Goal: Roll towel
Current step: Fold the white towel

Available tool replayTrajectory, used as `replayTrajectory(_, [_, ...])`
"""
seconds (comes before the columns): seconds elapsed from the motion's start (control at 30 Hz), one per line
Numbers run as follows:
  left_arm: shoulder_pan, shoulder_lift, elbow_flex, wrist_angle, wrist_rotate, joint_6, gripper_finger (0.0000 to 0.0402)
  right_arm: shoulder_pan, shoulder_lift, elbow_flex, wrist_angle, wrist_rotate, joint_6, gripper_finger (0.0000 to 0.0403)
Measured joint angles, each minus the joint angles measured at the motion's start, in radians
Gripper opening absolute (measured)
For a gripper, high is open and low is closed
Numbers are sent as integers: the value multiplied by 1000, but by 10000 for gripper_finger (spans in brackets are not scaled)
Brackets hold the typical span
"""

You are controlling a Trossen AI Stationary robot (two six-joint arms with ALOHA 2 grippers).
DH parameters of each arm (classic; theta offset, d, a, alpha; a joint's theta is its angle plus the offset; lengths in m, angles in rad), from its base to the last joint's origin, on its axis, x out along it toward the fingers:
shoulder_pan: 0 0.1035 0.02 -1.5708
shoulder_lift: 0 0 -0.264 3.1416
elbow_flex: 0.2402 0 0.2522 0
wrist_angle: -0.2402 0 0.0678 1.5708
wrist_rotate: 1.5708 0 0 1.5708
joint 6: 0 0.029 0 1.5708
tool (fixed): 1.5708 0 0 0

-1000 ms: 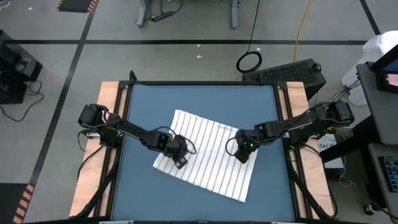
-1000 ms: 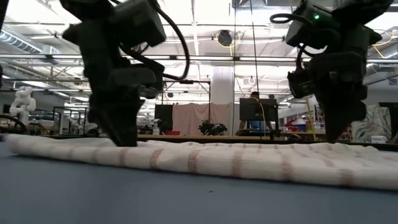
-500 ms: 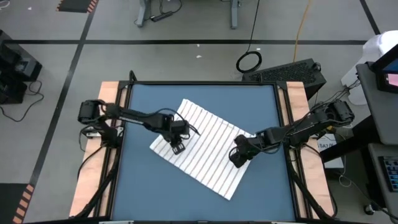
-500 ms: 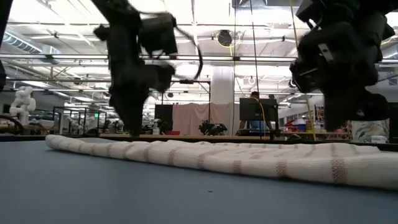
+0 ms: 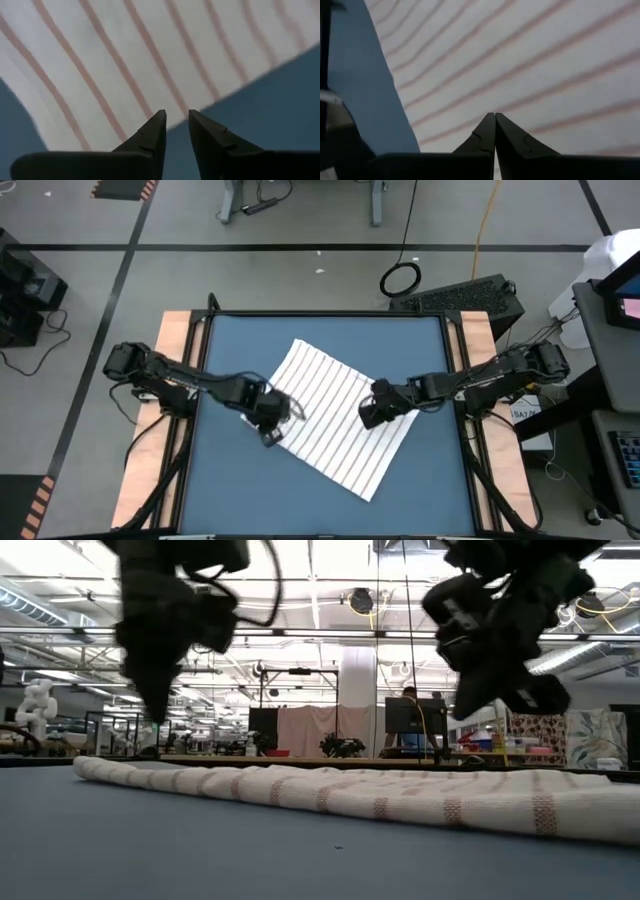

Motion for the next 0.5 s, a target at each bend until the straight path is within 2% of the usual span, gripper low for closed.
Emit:
replayTrajectory(0.13, [-41,0,-116,138,-22,-86,88,-33,45,33,-123,12,-54,0])
replayTrajectory(0.33, [-25,-4,-264,278,-70,-90,88,-45,159,32,-182,-78,-72,0])
replayTrajectory(0.5, [22,-7,-314,296,-94,5,88,24,243,38,-166,-106,42,0])
